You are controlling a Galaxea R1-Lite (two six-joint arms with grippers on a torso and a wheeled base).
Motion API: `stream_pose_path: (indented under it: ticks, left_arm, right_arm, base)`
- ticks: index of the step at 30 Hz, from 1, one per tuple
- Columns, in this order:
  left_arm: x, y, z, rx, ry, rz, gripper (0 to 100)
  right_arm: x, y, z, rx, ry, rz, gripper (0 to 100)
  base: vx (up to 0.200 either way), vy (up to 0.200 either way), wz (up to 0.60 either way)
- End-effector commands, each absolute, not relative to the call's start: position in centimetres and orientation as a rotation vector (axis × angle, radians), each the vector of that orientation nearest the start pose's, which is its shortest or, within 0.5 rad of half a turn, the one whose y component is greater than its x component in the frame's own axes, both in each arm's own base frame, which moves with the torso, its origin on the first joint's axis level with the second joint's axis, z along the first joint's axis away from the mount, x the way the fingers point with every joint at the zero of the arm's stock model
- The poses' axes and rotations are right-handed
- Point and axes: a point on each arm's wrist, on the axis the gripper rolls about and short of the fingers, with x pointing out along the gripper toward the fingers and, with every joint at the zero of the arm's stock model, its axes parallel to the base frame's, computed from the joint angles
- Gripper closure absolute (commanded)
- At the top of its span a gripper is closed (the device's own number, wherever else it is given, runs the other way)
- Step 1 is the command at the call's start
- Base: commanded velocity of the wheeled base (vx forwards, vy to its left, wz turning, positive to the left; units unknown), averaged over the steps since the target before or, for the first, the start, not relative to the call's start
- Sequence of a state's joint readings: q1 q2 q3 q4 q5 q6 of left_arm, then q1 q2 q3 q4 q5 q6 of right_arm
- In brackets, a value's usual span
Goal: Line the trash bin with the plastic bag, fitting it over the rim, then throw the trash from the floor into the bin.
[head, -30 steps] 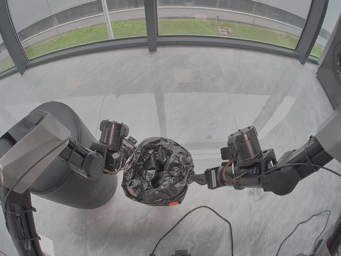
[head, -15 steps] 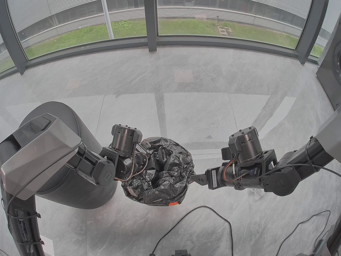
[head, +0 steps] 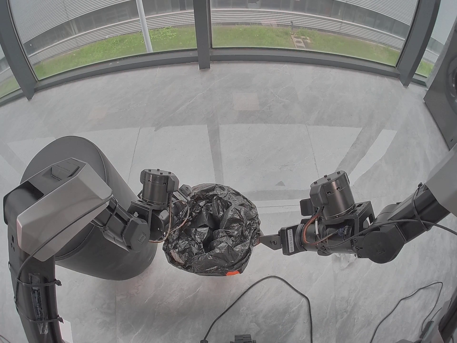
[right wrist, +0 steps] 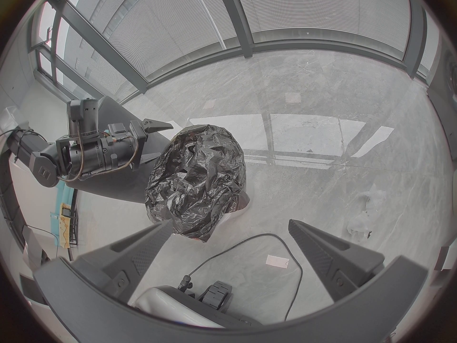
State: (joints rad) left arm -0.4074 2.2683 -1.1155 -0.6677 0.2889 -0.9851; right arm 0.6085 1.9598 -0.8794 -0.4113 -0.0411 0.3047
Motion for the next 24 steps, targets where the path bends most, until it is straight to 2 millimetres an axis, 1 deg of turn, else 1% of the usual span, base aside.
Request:
stream_pose_path:
  ticks: [1, 5, 8, 10, 11, 12, 17, 19, 20, 24]
  left_arm:
    - [39.2, -16.4, 5.2, -0.802, 0.465, 0.115, 0]
    - [39.2, -16.3, 6.8, -0.824, 0.418, 0.09, 0]
    - [38.6, -16.2, 7.4, -0.827, 0.417, 0.083, 0]
    - [38.6, -16.2, 7.4, -0.827, 0.417, 0.083, 0]
    - [38.1, -16.7, 7.5, -0.824, 0.427, 0.065, 0]
    - [38.0, -17.0, 7.5, -0.826, 0.429, 0.058, 0]
    - [37.1, -19.0, 7.1, -0.828, 0.464, 0.012, 0]
    - [37.1, -19.0, 7.1, -0.828, 0.464, 0.012, 0]
    - [36.8, -19.8, 6.7, -0.831, 0.484, -0.009, 0]
    - [37.2, -20.1, 5.7, -0.822, 0.488, -0.003, 0]
  right_arm:
    - [28.0, 19.4, 9.7, 0.069, 0.716, 0.442, 0]
    - [27.7, 19.2, 9.5, 0.064, 0.724, 0.44, 0]
    - [27.7, 19.2, 9.6, 0.063, 0.722, 0.441, 0]
    - [27.7, 19.2, 9.6, 0.063, 0.722, 0.441, 0]
    - [27.6, 19.3, 9.6, 0.062, 0.721, 0.446, 0]
    - [27.6, 19.3, 9.6, 0.062, 0.721, 0.446, 0]
    - [27.5, 19.3, 9.6, 0.062, 0.721, 0.446, 0]
    - [27.5, 19.3, 9.6, 0.062, 0.721, 0.446, 0]
    - [27.5, 19.3, 9.6, 0.062, 0.723, 0.446, 0]
    - [27.6, 19.2, 9.6, 0.063, 0.722, 0.443, 0]
  base:
    - [0.0, 0.0, 0.0]
    - [0.0, 0.0, 0.0]
    - [0.0, 0.0, 0.0]
    - [0.0, 0.0, 0.0]
    - [0.0, 0.0, 0.0]
    - [0.0, 0.0, 0.0]
    - [0.0, 0.0, 0.0]
    - [0.0, 0.0, 0.0]
    - [0.0, 0.0, 0.0]
    - [0.0, 0.0, 0.0]
